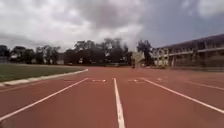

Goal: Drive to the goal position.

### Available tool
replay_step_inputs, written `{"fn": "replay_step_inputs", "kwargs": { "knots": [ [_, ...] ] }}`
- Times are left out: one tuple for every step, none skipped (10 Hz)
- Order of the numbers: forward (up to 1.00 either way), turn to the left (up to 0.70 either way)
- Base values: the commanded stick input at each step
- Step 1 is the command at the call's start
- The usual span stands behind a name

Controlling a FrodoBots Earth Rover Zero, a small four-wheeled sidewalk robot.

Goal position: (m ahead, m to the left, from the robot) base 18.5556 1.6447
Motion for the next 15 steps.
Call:
{"fn": "replay_step_inputs", "kwargs": {
  "knots": [
    [0.6, -0.15],
    [0.6, -0.15],
    [0.6, -0.15],
    [0.6, -0.15],
    [0.6, -0.15],
    [0.6, -0.09],
    [0.6, -0.03],
    [0.6, 0.0],
    [0.6, 0.0],
    [0.6, 0.0],
    [0.6, 0.0],
    [0.6, 0.0],
    [0.6, 0.0],
    [0.6, 0.0],
    [0.6, 0.0]
  ]
}}
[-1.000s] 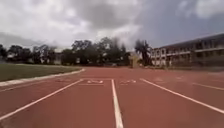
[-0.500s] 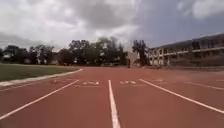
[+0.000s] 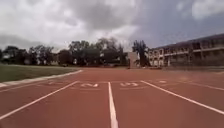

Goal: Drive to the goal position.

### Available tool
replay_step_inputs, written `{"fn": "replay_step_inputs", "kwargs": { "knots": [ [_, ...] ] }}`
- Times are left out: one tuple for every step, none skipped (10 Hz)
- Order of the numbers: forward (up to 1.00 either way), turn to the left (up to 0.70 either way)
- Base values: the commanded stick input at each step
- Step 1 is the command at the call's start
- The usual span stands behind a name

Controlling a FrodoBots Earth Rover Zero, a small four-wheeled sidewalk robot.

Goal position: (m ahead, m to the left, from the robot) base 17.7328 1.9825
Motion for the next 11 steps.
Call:
{"fn": "replay_step_inputs", "kwargs": {
  "knots": [
    [0.6, 0.0],
    [0.6, 0.0],
    [0.6, 0.0],
    [0.6, 0.0],
    [0.6, 0.0],
    [0.6, 0.0],
    [0.6, 0.0],
    [0.6, 0.0],
    [0.6, 0.0],
    [0.6, 0.0],
    [0.6, 0.0]
  ]
}}
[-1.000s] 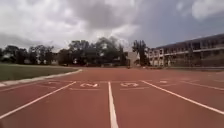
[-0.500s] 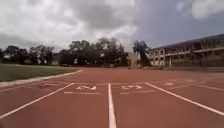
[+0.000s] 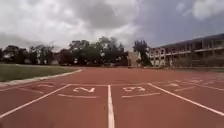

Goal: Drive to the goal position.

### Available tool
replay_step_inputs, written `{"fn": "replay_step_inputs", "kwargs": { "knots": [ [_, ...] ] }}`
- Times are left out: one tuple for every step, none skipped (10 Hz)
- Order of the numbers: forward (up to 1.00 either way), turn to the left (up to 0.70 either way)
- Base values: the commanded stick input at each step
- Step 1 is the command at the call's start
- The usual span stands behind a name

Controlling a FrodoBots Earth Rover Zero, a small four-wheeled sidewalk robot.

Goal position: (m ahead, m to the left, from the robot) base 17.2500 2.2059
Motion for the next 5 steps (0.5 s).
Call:
{"fn": "replay_step_inputs", "kwargs": {
  "knots": [
    [0.6, 0.0],
    [0.6, 0.0],
    [0.6, 0.0],
    [0.6, 0.0],
    [0.6, 0.0]
  ]
}}
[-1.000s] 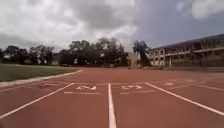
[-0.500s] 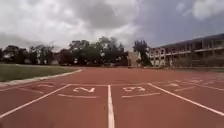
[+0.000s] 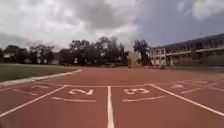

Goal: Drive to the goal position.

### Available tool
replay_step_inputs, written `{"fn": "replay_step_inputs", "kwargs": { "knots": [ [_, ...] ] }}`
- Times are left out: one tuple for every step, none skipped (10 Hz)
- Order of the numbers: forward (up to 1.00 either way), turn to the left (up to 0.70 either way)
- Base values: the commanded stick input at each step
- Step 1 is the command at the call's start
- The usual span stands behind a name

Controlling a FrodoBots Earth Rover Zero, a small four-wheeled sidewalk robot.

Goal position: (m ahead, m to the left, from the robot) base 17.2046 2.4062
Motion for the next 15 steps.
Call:
{"fn": "replay_step_inputs", "kwargs": {
  "knots": [
    [0.6, 0.0],
    [0.6, 0.0],
    [0.6, 0.0],
    [0.6, 0.0],
    [0.6, 0.0],
    [0.6, 0.0],
    [0.6, 0.0],
    [0.6, 0.0],
    [0.6, 0.0],
    [0.6, 0.0],
    [0.6, 0.0],
    [0.6, 0.0],
    [0.6, 0.0],
    [0.6, 0.0],
    [0.6, 0.0]
  ]
}}
